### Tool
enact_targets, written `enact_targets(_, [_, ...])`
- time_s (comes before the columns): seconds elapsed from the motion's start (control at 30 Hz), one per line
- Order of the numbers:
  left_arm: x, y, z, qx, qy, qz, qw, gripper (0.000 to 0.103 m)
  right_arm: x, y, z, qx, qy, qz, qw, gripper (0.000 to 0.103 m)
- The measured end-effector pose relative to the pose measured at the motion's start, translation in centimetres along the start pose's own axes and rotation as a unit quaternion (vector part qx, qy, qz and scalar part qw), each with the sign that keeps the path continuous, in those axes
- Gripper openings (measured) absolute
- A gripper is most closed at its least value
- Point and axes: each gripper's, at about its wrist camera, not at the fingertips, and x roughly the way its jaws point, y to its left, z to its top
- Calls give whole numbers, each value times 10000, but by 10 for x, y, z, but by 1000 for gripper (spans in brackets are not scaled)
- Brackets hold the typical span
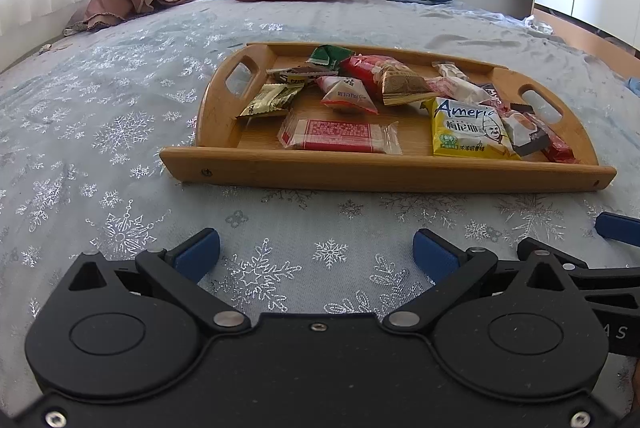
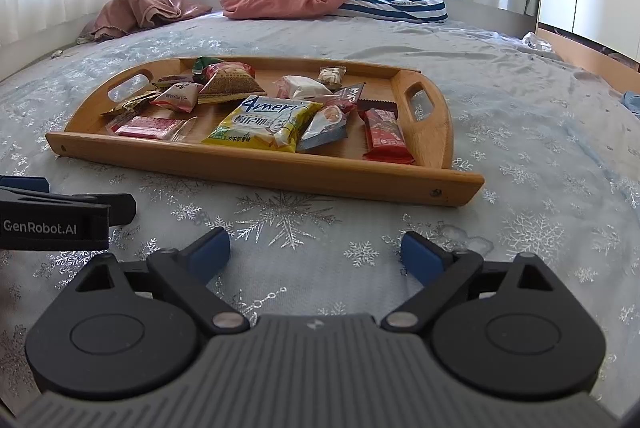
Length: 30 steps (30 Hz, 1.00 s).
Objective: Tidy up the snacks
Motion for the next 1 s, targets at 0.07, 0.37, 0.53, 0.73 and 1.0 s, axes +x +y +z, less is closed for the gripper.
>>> enact_targets(0.07, [1, 0, 0, 0, 3, 9, 10000, 103, 0, 0, 0, -3, 6, -2, 10000, 99])
enact_targets(0.37, [2, -1, 0, 8, 6, 10, 10000, 103, 0, 0, 0, -3, 4, -1, 10000, 99])
enact_targets(0.53, [1, -1, 0, 6, 0, 14, 10000, 103, 0, 0, 0, -5, 4, -5, 10000, 99])
enact_targets(0.73, [1, -1, 0, 9, -1, 14, 10000, 103, 0, 0, 0, -4, 4, -4, 10000, 100])
enact_targets(1.0, [1, -1, 0, 9, -20, 19, 10000, 103, 0, 0, 0, -7, 5, -5, 10000, 100])
